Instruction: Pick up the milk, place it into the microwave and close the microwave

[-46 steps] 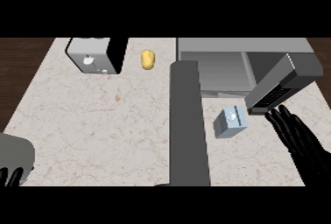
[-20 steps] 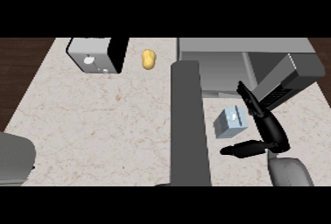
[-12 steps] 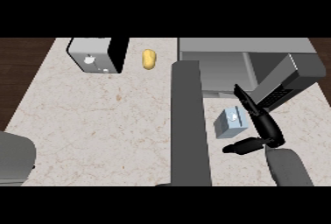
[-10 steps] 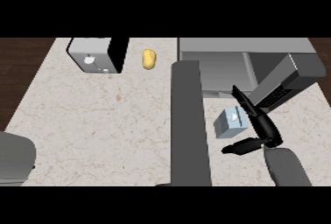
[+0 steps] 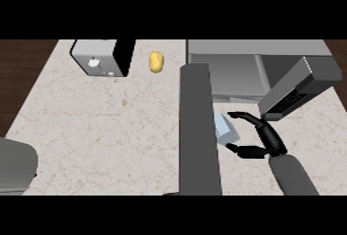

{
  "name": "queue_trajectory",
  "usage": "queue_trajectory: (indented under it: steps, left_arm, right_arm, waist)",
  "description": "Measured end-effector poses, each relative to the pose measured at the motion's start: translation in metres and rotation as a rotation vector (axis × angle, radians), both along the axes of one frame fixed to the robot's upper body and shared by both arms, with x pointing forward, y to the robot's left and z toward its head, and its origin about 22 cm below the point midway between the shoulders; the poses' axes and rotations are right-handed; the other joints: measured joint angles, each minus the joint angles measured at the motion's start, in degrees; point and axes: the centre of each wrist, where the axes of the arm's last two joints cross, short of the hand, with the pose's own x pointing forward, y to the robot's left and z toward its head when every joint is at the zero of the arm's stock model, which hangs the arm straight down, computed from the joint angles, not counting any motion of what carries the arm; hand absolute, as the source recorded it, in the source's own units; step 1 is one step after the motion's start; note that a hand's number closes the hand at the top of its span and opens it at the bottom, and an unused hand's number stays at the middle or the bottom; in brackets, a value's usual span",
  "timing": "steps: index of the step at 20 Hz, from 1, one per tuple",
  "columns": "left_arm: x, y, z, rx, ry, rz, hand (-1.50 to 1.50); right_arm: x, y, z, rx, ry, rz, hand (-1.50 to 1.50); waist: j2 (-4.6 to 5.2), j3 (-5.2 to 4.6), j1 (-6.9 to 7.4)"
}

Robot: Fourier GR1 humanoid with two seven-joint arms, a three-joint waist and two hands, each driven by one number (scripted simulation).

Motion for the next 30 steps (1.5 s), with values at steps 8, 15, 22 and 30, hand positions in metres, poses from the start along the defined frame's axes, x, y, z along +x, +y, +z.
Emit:
queue_trajectory:
  steps: [8,15,22,30]
  left_arm:
    - [-0.004,0.001,-0.002,-0.003,-0.001,-0.001,-1.50]
    - [-0.005,0.004,-0.005,-0.007,-0.006,-0.008,-1.50]
    - [-0.004,0.006,-0.003,-0.015,-0.010,-0.019,-1.50]
    - [-0.007,0.014,-0.004,-0.032,0.003,-0.017,-1.50]
  right_arm:
    - [0.002,-0.011,-0.015,-0.154,-0.064,-0.036,1.50]
    - [0.008,-0.013,-0.022,-0.219,-0.067,-0.068,1.50]
    - [-0.007,-0.024,-0.036,-0.208,-0.063,-0.284,1.50]
    - [-0.003,-0.013,-0.036,-0.103,-0.102,-0.277,1.50]
  waist:
    - [0.07,0.00,0.37]
    - [0.17,-0.04,0.77]
    - [0.62,0.16,1.03]
    - [0.31,0.11,0.56]
